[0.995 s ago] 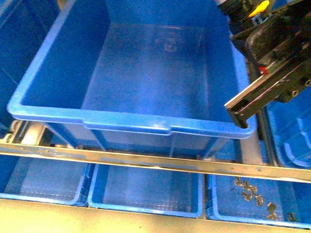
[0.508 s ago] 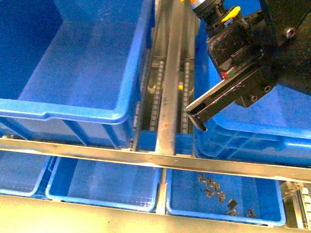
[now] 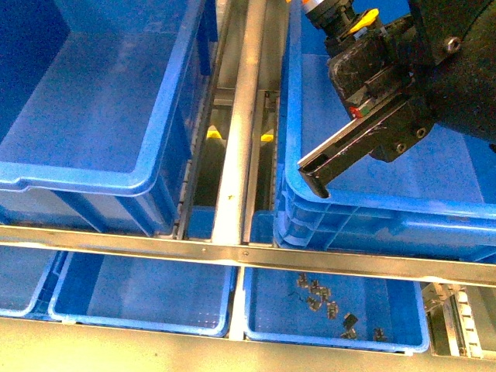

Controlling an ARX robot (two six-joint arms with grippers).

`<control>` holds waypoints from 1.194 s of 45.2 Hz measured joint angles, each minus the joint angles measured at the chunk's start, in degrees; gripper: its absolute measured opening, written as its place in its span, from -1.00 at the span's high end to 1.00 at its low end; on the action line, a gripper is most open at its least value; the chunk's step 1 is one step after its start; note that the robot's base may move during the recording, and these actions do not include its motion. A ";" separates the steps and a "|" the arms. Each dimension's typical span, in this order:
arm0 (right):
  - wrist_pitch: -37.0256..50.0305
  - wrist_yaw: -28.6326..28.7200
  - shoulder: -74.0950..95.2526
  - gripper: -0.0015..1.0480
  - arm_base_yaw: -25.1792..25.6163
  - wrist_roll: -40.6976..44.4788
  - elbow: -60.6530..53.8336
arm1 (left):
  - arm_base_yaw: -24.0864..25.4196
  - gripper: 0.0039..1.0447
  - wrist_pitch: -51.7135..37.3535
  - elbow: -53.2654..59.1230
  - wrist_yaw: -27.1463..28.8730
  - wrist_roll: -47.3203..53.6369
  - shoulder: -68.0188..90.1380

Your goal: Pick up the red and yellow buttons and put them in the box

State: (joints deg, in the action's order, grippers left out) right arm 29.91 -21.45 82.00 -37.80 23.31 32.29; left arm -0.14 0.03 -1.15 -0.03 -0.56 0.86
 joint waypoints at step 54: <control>-4.24 16.37 45.88 0.50 32.81 2.75 40.72 | 0.00 -0.85 0.00 0.00 0.02 0.09 0.00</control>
State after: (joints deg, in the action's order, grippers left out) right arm 25.67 -5.08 127.87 -4.99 26.06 73.01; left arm -0.14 0.03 -1.15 -0.01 -0.47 0.86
